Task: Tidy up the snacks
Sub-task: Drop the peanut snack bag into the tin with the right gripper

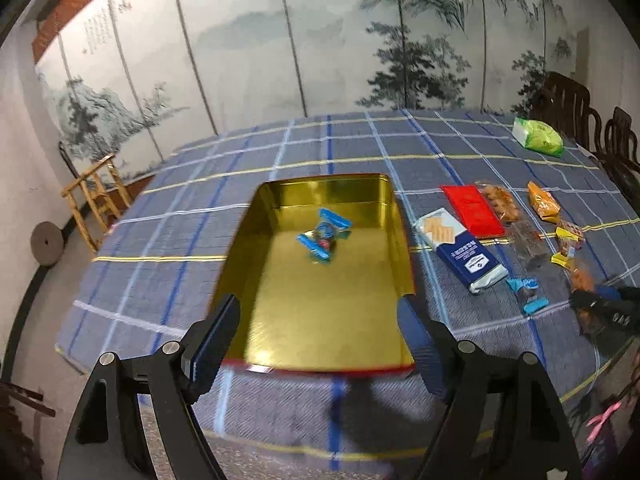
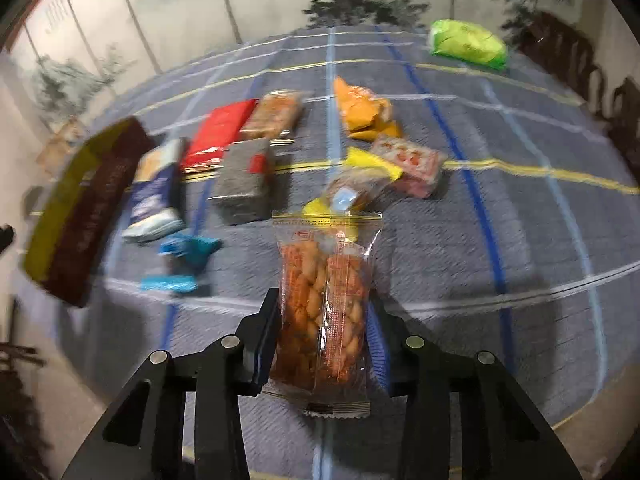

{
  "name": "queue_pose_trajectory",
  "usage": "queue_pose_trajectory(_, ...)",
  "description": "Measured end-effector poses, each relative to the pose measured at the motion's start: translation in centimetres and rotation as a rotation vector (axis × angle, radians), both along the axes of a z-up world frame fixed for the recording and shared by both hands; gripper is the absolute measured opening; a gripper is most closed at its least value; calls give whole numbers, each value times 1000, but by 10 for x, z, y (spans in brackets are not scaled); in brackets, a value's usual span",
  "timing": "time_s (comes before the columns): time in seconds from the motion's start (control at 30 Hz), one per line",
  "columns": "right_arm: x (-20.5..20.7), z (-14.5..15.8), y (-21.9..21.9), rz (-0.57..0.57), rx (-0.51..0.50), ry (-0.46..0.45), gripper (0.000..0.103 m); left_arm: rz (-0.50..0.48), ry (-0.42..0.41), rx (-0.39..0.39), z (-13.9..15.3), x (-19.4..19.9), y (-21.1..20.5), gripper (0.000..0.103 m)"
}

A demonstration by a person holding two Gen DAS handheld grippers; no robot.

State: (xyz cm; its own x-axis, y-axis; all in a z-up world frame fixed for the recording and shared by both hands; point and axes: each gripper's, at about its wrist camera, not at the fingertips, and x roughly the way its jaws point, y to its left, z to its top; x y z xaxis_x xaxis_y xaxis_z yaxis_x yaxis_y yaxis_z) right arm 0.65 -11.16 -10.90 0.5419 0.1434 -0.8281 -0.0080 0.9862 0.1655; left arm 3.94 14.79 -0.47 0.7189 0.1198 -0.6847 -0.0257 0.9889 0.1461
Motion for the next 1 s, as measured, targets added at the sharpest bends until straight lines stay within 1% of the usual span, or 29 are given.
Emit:
queue_pose_trajectory(0.07,-6,13,2,13,11,-27,42,9,-13,-9,2,-12,7,84)
queue_pose_trajectory(0.13,-5,32,8,45,76,-51,42,26,-13,-20,2,-20,14,84)
queue_pose_trajectory(0.2,4,52,24,93,105,-78,42,43,4,-40,0,-27,21,84)
queue_pose_trajectory(0.3,31,78,65,197,182,-89,42,68,14,-61,-2,-33,29,84)
queue_pose_trajectory(0.4,56,91,109,288,243,-85,42,83,20,-89,-1,-38,37,84)
queue_pose_trajectory(0.43,64,95,129,323,257,-82,42,89,19,-97,0,-39,39,84)
queue_pose_trajectory(0.47,72,98,149,360,250,-82,42,97,18,-104,1,-41,41,84)
queue_pose_trajectory(0.53,89,97,189,416,219,-75,42,105,15,-108,2,-43,44,84)
queue_pose_trajectory(0.57,98,93,204,430,226,-56,42,108,12,-108,2,-45,46,84)
queue_pose_trajectory(0.7,133,66,256,431,280,66,42,121,22,-113,2,-47,53,84)
queue_pose_trajectory(0.83,158,41,285,387,259,134,42,130,18,-104,4,-51,60,84)
queue_pose_trajectory(0.9,167,33,296,367,236,136,42,138,17,-92,4,-54,63,84)
queue_pose_trajectory(1.0,176,24,304,343,221,126,42,148,30,-95,2,-55,69,84)
